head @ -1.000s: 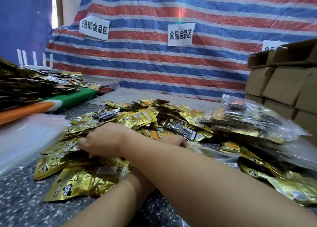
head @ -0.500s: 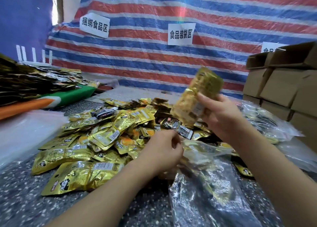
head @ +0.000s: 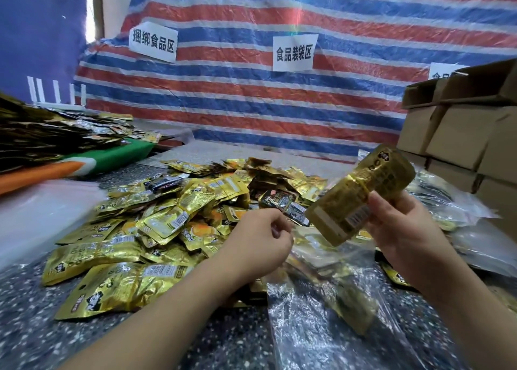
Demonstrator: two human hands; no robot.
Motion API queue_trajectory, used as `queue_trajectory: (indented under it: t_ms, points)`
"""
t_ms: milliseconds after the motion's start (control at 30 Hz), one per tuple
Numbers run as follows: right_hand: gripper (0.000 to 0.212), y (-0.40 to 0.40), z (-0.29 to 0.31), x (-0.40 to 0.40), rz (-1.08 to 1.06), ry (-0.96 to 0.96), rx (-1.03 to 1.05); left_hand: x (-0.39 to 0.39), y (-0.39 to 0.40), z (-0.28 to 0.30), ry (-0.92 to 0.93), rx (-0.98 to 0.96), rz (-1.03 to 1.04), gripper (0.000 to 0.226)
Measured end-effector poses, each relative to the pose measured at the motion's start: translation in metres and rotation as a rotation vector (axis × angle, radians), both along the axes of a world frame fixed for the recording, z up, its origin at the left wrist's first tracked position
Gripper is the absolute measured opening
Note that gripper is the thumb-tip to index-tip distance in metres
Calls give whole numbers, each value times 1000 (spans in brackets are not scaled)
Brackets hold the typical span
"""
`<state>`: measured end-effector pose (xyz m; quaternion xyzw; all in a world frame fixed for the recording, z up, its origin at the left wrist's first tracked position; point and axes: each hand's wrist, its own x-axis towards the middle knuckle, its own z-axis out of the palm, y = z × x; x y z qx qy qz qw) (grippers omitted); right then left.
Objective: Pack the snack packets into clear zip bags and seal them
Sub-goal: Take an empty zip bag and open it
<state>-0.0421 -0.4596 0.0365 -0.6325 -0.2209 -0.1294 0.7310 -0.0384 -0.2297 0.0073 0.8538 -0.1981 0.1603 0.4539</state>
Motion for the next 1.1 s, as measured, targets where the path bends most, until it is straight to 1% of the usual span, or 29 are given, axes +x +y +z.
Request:
queue_trajectory:
  t_ms: [67,133,267,367,433,633,700,733,767,833,867,900,933,967,1033,1100]
  points:
    - [40,5,1,-4,-122,-68,-146,0,0,0,7,-7,5,22]
    - [30,9,-1,-8,-145,-107,-247,0,0,0,18,-12,-6,21]
    - [34,13,-3,-13,-56,-112,-367,1,0,0,23,-31,-20,24]
    - [32,12,-3,-12,-77,-130,-529,1,0,1,45,-64,-28,21]
    - [37,12,-7,-11,-91,-135,-615,1,1,2,42,-66,-28,22]
    - [44,9,-11,-7,-144,-161,-659,1,1,1,18,-104,-72,15]
    - [42,9,-13,-5,-162,-142,-652,0,1,1,2,-100,-74,14]
    - [38,9,-13,-4,-182,-142,-633,-1,1,1,-2,-89,-66,17]
    - [34,8,-12,-3,-205,-143,-603,-1,1,1,2,-79,-56,30]
    - [24,7,-10,-2,-253,-129,-515,-2,2,2,53,-130,-56,67]
    - [20,6,-9,-1,-266,-105,-454,-2,3,3,91,-163,-62,80]
    - [16,4,-8,0,-267,-65,-383,-1,3,5,124,-182,-74,85]
    - [14,3,-7,2,-260,-17,-318,0,3,5,147,-187,-88,84]
    - [15,2,-7,3,-252,25,-267,0,3,6,158,-194,-103,78]
    - [26,-1,-7,6,-241,84,-208,0,4,8,179,-242,-146,65]
    - [33,-3,-7,8,-223,119,-156,-1,6,10,229,-301,-220,65]
